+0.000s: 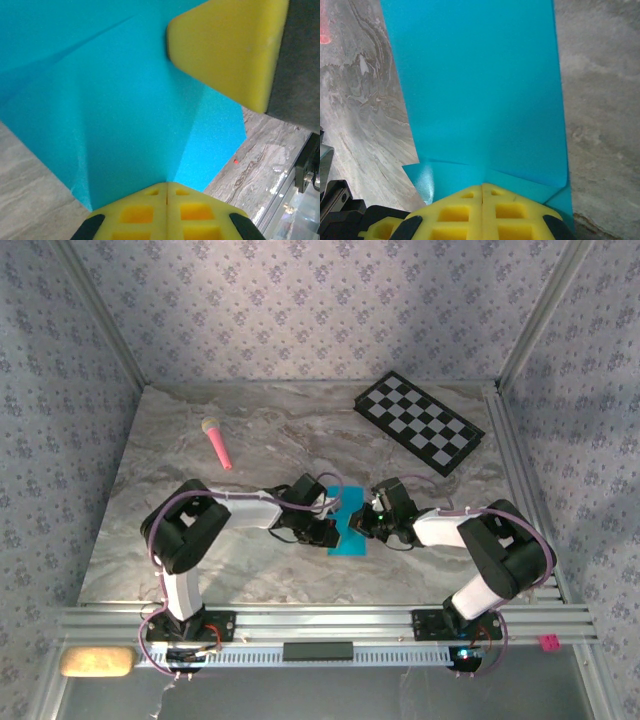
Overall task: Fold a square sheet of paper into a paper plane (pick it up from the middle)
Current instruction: Fold the triangle a second time at the center of the table.
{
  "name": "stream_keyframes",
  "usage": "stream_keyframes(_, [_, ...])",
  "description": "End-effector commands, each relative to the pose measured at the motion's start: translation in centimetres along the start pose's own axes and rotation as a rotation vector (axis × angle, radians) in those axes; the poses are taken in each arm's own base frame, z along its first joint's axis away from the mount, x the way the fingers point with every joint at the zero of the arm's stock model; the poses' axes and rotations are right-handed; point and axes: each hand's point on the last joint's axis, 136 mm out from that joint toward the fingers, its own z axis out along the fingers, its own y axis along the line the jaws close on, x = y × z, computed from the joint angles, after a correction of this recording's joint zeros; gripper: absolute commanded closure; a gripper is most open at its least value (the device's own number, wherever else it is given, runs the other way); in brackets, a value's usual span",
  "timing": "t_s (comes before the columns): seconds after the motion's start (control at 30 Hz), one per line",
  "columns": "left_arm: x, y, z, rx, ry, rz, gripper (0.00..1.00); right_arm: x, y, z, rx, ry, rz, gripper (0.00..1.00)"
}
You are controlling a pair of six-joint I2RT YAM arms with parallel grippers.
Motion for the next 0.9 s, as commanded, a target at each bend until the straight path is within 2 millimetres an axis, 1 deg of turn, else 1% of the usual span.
stream_keyframes(0.0, [5.0, 3.8, -0.2, -0.129, 0.132, -0.068, 0.92, 2.9, -7.1, 0.1, 0.251, 0.064, 0.066, 1.0])
stream_keyframes(0.2, [5.7, 3.6, -0.6, -0.122, 0.144, -0.058, 0.91, 2.9, -7.3, 0.2, 0.256, 0.067, 0.069, 1.0])
stream_keyframes(0.53, [7.4, 4.1, -1.2, -0.134, 0.165, -0.062, 0.9, 3.0, -7.5, 0.2, 0.255, 0.066, 0.074, 1.0])
stream_keyframes(0.7, [7.8, 4.4, -1.4, -0.147, 0.166, -0.061, 0.9, 2.9, -7.3, 0.2, 0.252, 0.063, 0.073, 1.0])
stream_keyframes(0.8, [7.7, 4.1, -1.7, -0.14, 0.158, -0.057, 0.9, 2.9, -7.3, 0.2, 0.25, 0.061, 0.07, 1.0])
stream_keyframes(0.87, [7.5, 3.4, -2.2, -0.122, 0.152, -0.045, 0.9, 2.9, -7.3, 0.2, 0.251, 0.063, 0.071, 1.0])
